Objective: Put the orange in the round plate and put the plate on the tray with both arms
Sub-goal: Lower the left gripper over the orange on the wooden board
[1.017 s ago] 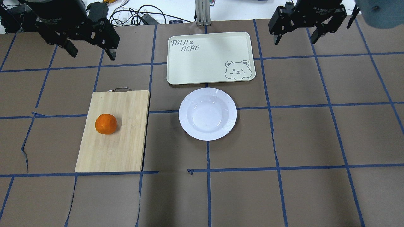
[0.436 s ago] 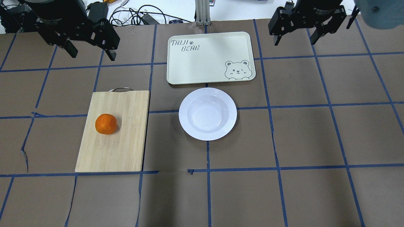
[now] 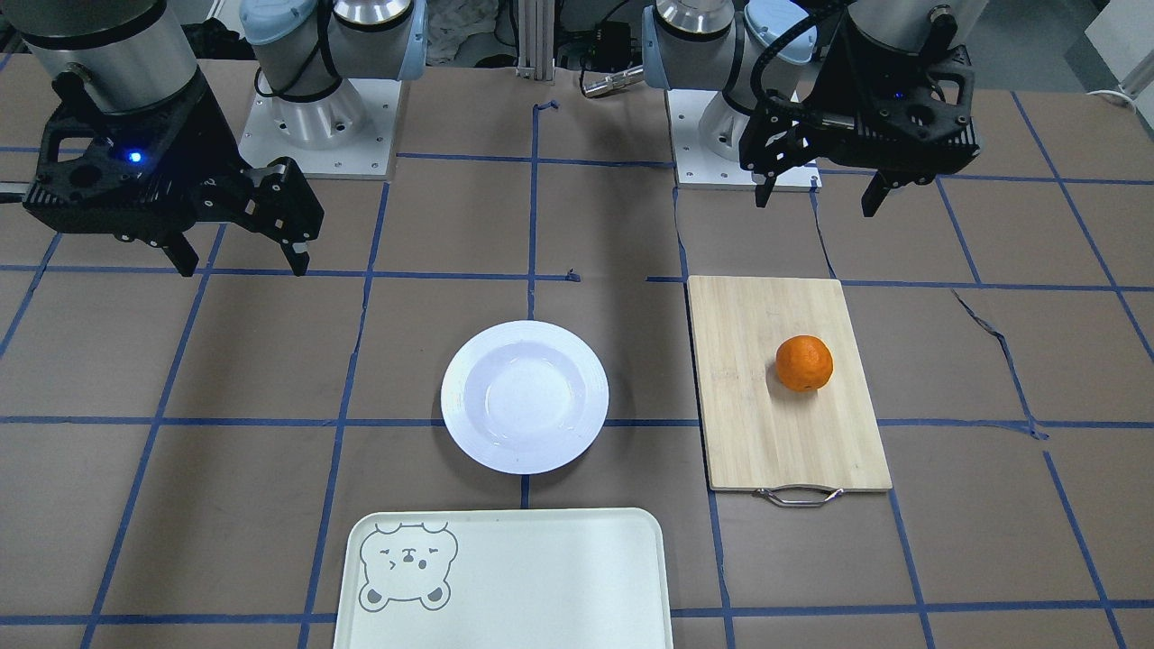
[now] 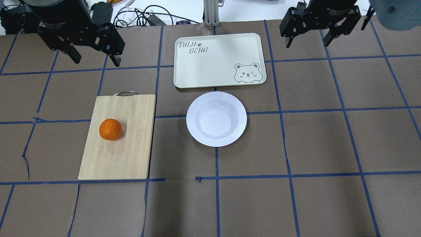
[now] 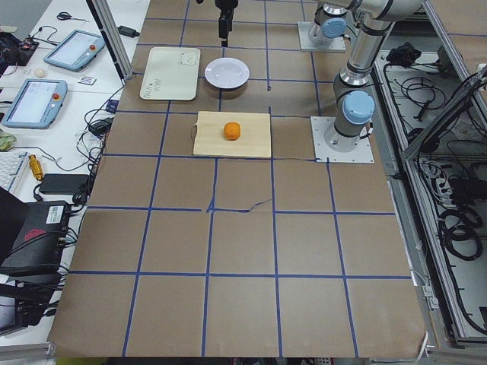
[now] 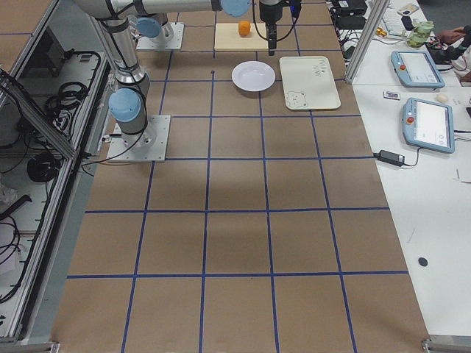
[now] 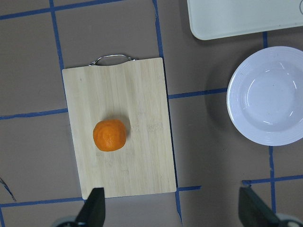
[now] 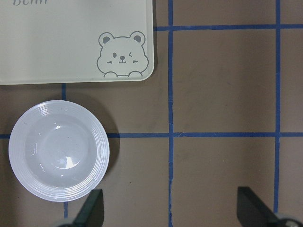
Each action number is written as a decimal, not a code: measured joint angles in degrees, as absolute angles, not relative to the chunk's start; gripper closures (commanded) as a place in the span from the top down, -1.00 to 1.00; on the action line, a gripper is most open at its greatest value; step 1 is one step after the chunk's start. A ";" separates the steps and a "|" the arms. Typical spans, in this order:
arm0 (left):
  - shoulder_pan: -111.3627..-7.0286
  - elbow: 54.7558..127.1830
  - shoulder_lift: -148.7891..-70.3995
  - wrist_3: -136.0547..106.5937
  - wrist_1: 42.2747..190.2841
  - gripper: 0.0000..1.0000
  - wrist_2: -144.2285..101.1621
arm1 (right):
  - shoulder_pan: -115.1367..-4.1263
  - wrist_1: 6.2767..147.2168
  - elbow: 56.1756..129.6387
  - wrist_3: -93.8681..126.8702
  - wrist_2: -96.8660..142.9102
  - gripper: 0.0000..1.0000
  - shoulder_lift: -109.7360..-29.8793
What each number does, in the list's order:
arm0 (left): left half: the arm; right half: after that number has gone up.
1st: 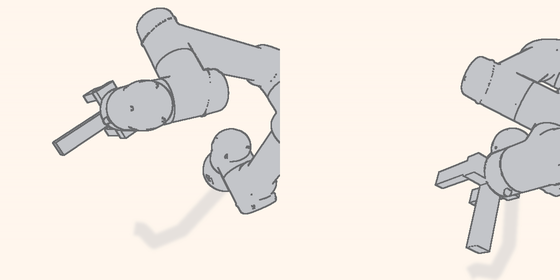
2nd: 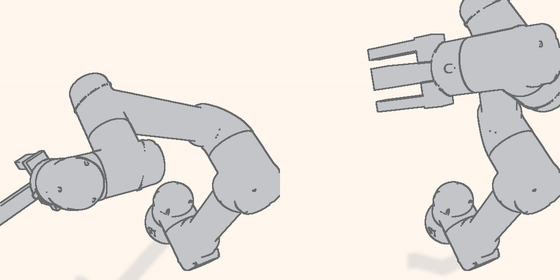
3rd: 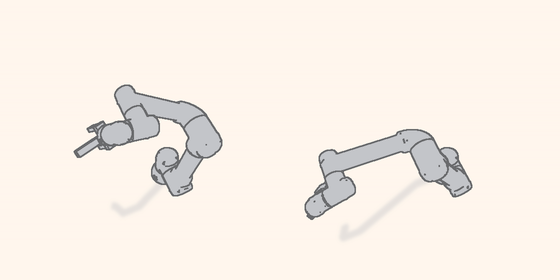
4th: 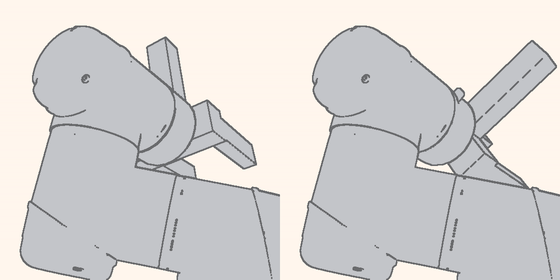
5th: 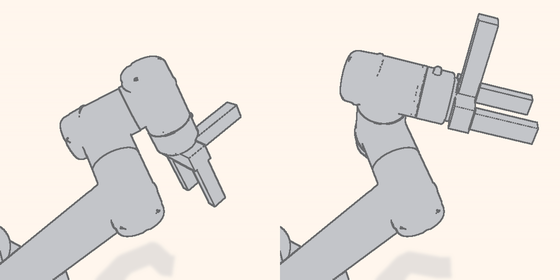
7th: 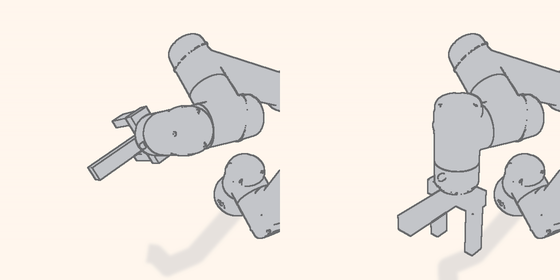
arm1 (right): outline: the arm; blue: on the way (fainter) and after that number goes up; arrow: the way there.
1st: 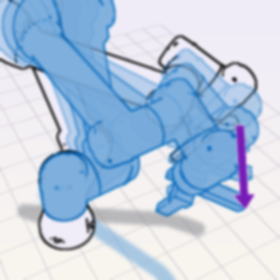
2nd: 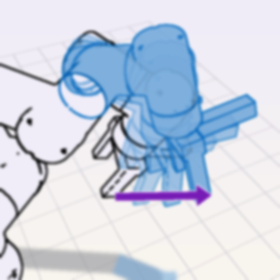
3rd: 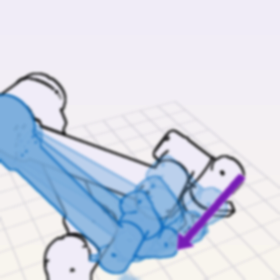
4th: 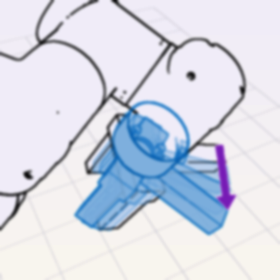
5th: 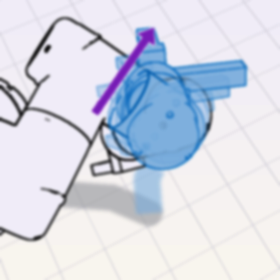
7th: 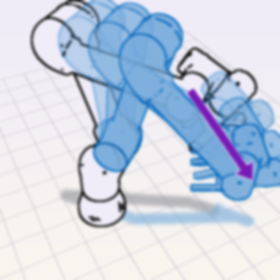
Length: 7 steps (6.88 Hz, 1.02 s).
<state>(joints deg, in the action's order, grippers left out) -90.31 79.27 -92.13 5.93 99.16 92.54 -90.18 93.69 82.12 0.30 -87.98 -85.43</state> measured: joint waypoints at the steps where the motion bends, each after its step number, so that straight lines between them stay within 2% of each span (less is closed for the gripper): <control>1: -89.56 81.63 -92.00 6.17 99.00 1.00 92.63 | -90.18 93.69 82.15 0.27 -87.98 1.00 -85.43; 4: -84.47 90.69 -93.07 5.48 94.66 0.98 92.71 | -90.18 93.69 82.18 0.26 -87.98 1.00 -85.43; 7: -81.75 109.01 -95.72 6.68 71.78 0.98 93.16 | -90.17 93.24 82.10 0.24 -88.00 1.00 -85.43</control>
